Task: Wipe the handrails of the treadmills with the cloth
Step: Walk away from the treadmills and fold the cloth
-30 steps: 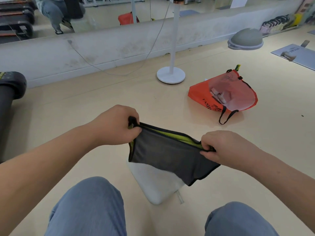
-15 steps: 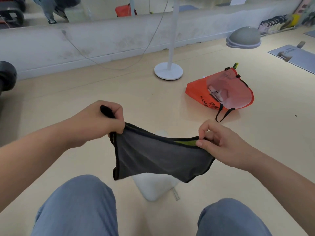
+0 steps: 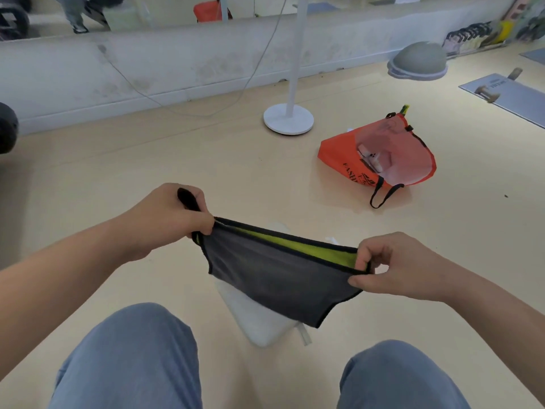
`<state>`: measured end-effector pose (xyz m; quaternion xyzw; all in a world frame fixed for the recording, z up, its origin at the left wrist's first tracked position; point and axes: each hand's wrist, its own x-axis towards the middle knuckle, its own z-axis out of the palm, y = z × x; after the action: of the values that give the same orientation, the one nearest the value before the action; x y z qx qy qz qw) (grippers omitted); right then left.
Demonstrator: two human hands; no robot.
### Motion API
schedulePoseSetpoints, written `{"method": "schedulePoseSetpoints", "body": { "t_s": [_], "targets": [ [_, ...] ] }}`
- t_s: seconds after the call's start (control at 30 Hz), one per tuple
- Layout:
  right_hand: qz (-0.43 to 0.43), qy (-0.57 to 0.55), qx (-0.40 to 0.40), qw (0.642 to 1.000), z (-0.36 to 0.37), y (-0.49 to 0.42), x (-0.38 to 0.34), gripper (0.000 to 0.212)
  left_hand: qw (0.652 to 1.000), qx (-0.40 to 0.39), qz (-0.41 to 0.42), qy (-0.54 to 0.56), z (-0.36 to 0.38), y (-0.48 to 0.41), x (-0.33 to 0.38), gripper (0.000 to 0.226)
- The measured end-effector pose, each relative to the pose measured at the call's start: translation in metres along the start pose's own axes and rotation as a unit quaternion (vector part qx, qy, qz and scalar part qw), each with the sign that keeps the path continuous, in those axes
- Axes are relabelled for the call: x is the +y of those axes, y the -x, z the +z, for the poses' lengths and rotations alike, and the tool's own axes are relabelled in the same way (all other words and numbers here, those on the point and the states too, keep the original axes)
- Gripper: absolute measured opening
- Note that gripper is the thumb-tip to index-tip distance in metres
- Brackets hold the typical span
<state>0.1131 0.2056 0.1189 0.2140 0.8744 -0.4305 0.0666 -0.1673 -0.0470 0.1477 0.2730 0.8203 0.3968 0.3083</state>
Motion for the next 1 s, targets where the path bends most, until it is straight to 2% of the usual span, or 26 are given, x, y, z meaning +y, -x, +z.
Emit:
{"method": "schedulePoseSetpoints", "body": {
  "t_s": [0.1,0.2,0.23,0.3,0.37,0.4,0.43,0.5,0.57,0.63,0.73,0.8,0.87,0.93,1.0],
  "targets": [
    [-0.006,0.011,0.061,0.998,0.005,0.002,0.004,0.034,0.999,-0.025,0.001,-0.031,0.001,0.006,-0.01,0.021],
    [-0.031,-0.004,0.125,0.992,0.011,0.0,0.008,0.028,0.998,-0.057,0.014,-0.034,0.003,0.009,-0.014,0.019],
    [-0.029,-0.027,0.125,0.991,0.011,-0.002,0.01,0.022,0.997,-0.073,0.008,-0.017,0.002,0.01,-0.014,0.017],
    [0.004,-0.057,0.086,0.995,0.008,-0.008,0.011,0.019,0.994,-0.111,-0.019,0.001,0.0,0.006,-0.012,0.033],
    [0.021,0.014,0.06,0.998,0.005,-0.019,0.011,0.008,0.991,-0.124,-0.031,-0.033,0.001,-0.005,-0.006,0.038],
    [0.02,0.056,0.055,0.997,0.004,-0.028,0.009,0.012,0.991,-0.121,-0.029,-0.058,0.003,-0.013,-0.004,0.037],
    [0.024,0.085,0.06,0.994,0.005,-0.039,0.008,0.027,0.991,-0.107,-0.024,-0.079,0.006,-0.024,-0.003,0.036],
    [0.045,0.089,0.105,0.989,0.007,-0.063,0.007,0.043,0.992,-0.06,-0.011,-0.112,0.012,-0.049,-0.007,0.033],
    [0.058,0.086,0.16,0.982,0.014,-0.087,0.015,0.04,0.991,-0.011,-0.006,-0.132,0.02,-0.074,-0.023,0.03],
    [0.062,0.084,0.208,0.972,0.029,-0.106,0.028,0.028,0.99,0.024,-0.008,-0.138,0.029,-0.092,-0.043,0.033],
    [0.06,0.042,0.247,0.966,0.06,-0.119,0.045,0.016,0.993,0.044,-0.019,-0.107,0.044,-0.099,-0.071,0.038],
    [0.056,0.033,0.226,0.972,0.075,-0.116,0.057,0.012,0.994,0.032,-0.01,-0.102,0.049,-0.093,-0.084,0.037],
    [0.056,0.038,0.148,0.987,0.08,-0.106,0.07,0.019,0.992,-0.01,0.005,-0.127,0.049,-0.08,-0.094,0.035],
    [0.071,0.066,0.044,0.994,0.081,-0.093,0.078,0.025,0.981,-0.085,0.01,-0.172,0.048,-0.061,-0.103,0.036],
    [0.085,0.137,-0.055,0.985,0.085,-0.084,0.083,0.017,0.954,-0.198,-0.016,-0.224,0.05,-0.044,-0.113,0.039]
  ]
}}
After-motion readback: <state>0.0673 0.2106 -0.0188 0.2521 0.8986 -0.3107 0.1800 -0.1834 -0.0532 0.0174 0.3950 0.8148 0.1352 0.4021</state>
